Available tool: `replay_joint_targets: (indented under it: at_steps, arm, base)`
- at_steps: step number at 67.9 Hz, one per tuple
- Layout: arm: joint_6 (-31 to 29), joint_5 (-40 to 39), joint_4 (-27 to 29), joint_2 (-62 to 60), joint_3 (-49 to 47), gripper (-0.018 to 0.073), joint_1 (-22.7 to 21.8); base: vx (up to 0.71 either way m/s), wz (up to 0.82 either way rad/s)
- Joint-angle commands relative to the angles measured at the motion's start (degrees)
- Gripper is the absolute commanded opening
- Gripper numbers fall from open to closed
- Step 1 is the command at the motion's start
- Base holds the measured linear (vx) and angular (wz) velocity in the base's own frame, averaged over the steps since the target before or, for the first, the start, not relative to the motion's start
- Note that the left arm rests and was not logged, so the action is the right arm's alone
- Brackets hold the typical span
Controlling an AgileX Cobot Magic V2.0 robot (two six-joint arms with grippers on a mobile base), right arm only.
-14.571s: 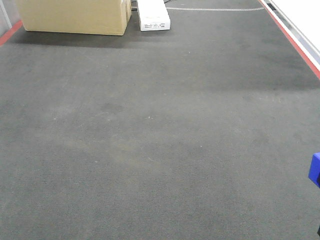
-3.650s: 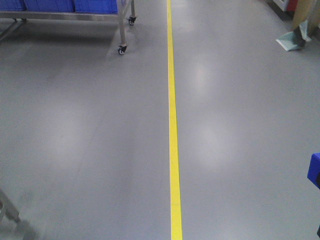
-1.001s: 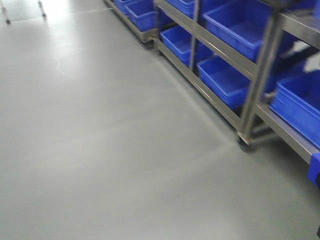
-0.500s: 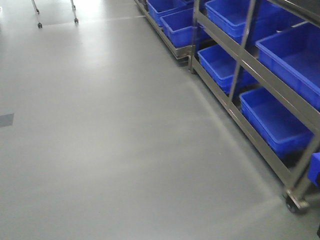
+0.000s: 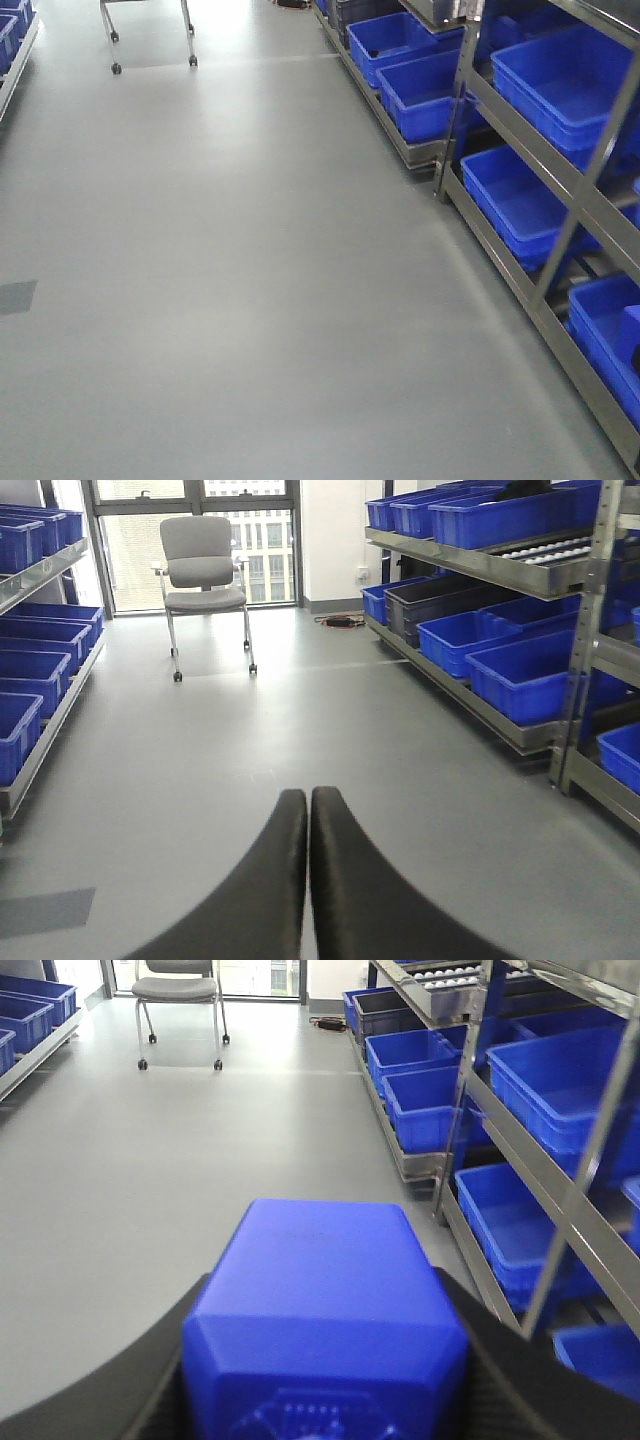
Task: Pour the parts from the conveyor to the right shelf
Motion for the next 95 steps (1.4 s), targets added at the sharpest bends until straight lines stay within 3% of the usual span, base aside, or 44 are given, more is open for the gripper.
replay_joint_targets:
  at_steps: [1,50,95]
  arm:
    - [-0.06,-4.48,-0.72,0.34,-1.71,-0.0006,0.0]
    - [-0.06,-4.49,-0.72,0.34,-1.71,-0.0006,0.0]
    - [-0.06,-4.49,-0.72,0.34,-1.71,-0.0006,0.0]
  base:
    - [0.73,0.1]
    - [0.67,0.02]
    - [0.49,0.77]
